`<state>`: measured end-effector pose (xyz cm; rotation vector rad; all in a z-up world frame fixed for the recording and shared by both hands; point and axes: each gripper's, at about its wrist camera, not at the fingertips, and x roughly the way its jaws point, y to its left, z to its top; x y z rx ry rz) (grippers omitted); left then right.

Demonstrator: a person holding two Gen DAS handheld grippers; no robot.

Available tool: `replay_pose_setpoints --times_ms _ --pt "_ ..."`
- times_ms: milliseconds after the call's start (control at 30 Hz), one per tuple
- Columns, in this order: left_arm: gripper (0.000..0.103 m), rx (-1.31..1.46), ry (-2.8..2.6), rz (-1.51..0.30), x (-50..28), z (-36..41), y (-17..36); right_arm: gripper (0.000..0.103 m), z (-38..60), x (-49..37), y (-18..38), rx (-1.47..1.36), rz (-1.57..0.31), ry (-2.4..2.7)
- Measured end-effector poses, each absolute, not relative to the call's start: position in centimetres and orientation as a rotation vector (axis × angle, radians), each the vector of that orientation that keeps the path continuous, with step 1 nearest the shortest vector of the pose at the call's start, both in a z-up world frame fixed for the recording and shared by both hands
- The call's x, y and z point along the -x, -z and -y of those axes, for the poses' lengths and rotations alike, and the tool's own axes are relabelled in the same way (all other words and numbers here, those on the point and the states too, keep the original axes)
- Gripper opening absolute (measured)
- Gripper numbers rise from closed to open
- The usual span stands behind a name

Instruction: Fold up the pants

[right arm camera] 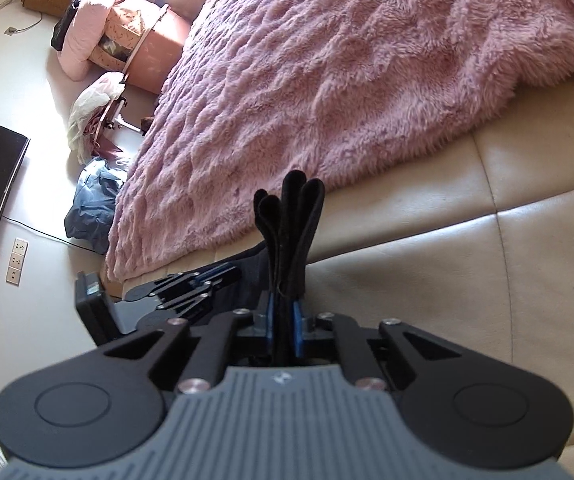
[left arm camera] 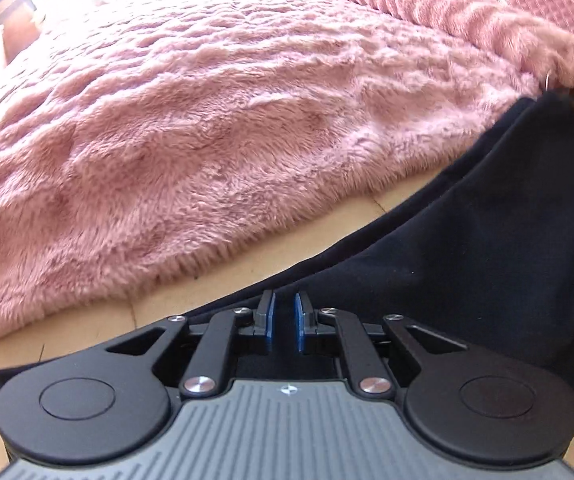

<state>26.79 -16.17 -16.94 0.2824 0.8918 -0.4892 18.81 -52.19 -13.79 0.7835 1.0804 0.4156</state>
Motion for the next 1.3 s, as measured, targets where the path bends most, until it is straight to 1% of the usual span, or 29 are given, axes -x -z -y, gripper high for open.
replay_pose_setpoints --times_ms 100,233,333,533,567,600,667,867,900,967,1000,1200,1300 --pt "0.01 -0.331 0.482 -0.862 -26.6 16.9 17.3 0.004 51.5 -18.5 12.4 -0.803 -1.058 -0.437" --pt "0.011 -0.316 0.493 -0.851 -25.6 16.4 16.4 0.004 50.4 -18.5 10.9 -0.813 -1.032 -0.436" --pt "0.011 -0.308 0.522 -0.853 -23.0 15.8 15.7 0.004 49.9 -18.6 10.5 -0.834 -1.019 -0.425" --pt "0.011 -0.428 0.572 -0.857 -15.8 16.1 16.4 0.004 48.9 -18.5 9.8 -0.861 -1.005 -0.395" --pt "0.011 -0.442 0.583 -0.861 -14.9 16.2 16.5 0.004 48.8 -18.5 9.7 -0.869 -1.003 -0.388" --pt "0.008 -0.459 0.582 -0.854 -14.0 16.3 16.7 0.004 48.7 -18.5 9.7 -0.877 -1.001 -0.382" --pt "0.005 -0.473 0.596 -0.849 -12.7 16.5 16.7 0.004 48.5 -18.5 9.5 -0.889 -0.997 -0.376" --pt "0.005 -0.419 0.65 -0.883 -10.4 16.0 16.3 0.004 47.2 -18.5 8.3 -0.893 -0.985 -0.373" --pt "0.007 -0.397 0.664 -0.893 -10.2 15.7 16.0 0.004 46.9 -18.5 8.0 -0.888 -0.984 -0.378" --pt "0.012 -0.344 0.663 -0.897 -10.0 14.5 15.3 0.004 45.9 -18.5 7.1 -0.878 -0.981 -0.395" --pt "0.013 -0.322 0.649 -0.892 -10.0 13.8 14.8 0.004 45.4 -18.5 6.6 -0.871 -0.978 -0.403" --pt "0.013 -0.245 0.417 -0.84 -12.1 6.1 12.6 0.004 41.0 -19.2 3.5 -0.825 -0.981 -0.442" --pt "0.013 -0.127 0.266 -0.861 -14.0 0.4 12.3 0.004 37.8 -20.0 2.4 -0.796 -0.995 -0.448"
